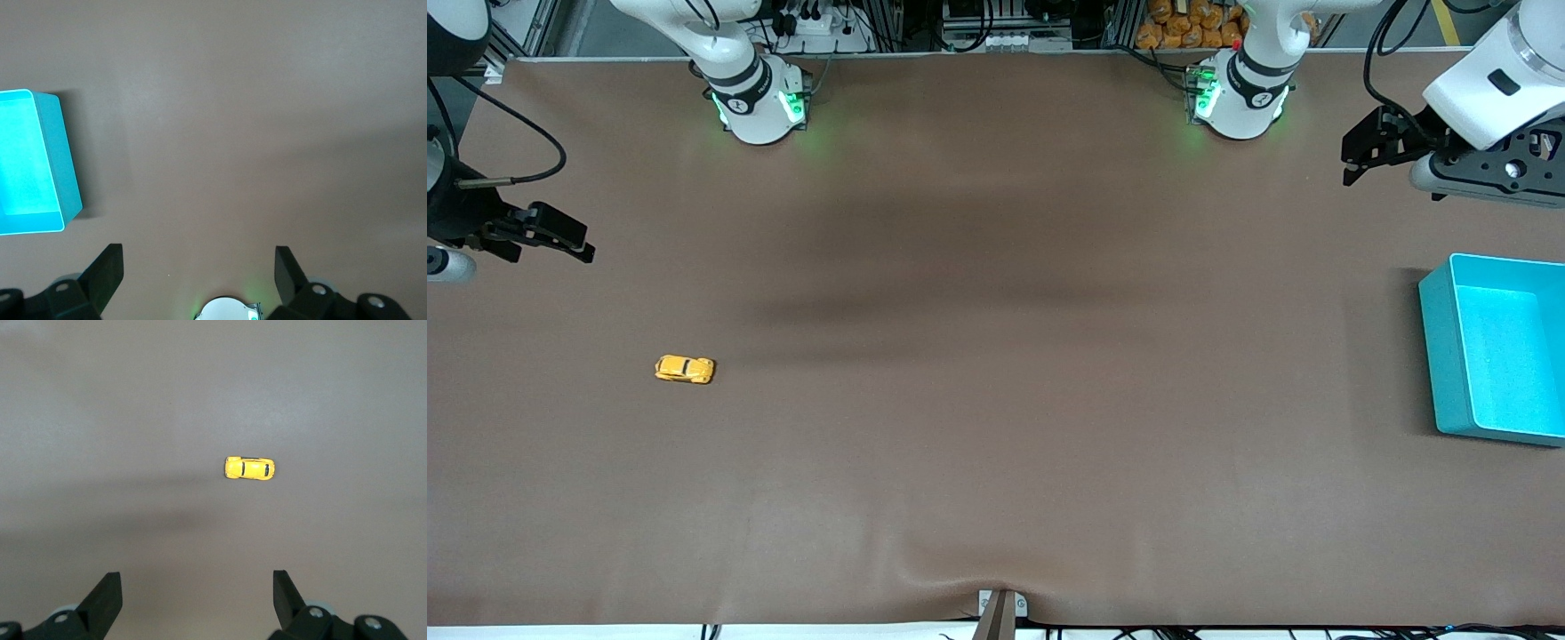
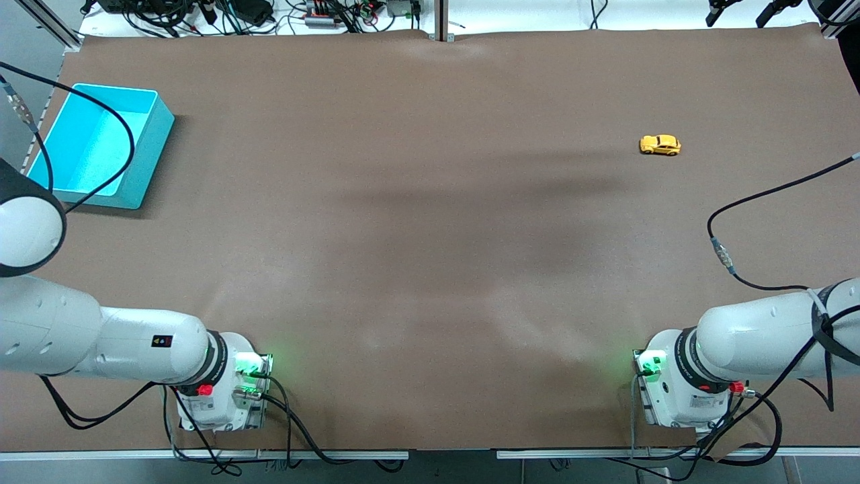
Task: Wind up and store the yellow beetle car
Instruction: 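Reach the right gripper down over the yellow beetle car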
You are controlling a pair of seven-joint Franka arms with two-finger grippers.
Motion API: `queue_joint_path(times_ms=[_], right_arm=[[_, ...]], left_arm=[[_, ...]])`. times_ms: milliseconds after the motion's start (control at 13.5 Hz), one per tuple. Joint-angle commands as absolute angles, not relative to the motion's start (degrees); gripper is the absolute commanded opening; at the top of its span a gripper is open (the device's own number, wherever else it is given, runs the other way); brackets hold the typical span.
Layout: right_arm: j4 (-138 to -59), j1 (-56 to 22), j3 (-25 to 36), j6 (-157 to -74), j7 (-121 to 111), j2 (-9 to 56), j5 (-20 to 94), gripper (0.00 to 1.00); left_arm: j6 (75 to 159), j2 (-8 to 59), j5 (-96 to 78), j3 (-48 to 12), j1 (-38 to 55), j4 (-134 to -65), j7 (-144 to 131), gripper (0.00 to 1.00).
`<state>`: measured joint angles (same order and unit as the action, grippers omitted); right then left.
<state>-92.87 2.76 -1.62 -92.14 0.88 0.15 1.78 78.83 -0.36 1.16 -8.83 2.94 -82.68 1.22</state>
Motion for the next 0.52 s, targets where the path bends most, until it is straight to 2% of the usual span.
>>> queue_joint_path(times_ms=[0, 444], right_arm=[[-92.9, 2.7, -1.7, -92.8, 1.5, -0.6, 0.7, 1.00], [-93.0, 2.8, -1.8, -93.3, 1.4, -0.2, 0.2, 1.00]], left_arm=[[78.7, -0.2, -0.9, -8.7, 2.6, -81.7, 2.4, 1.00], [78.8, -0.2, -1.1, -8.3, 1.9, -81.7, 2.2, 1.00]])
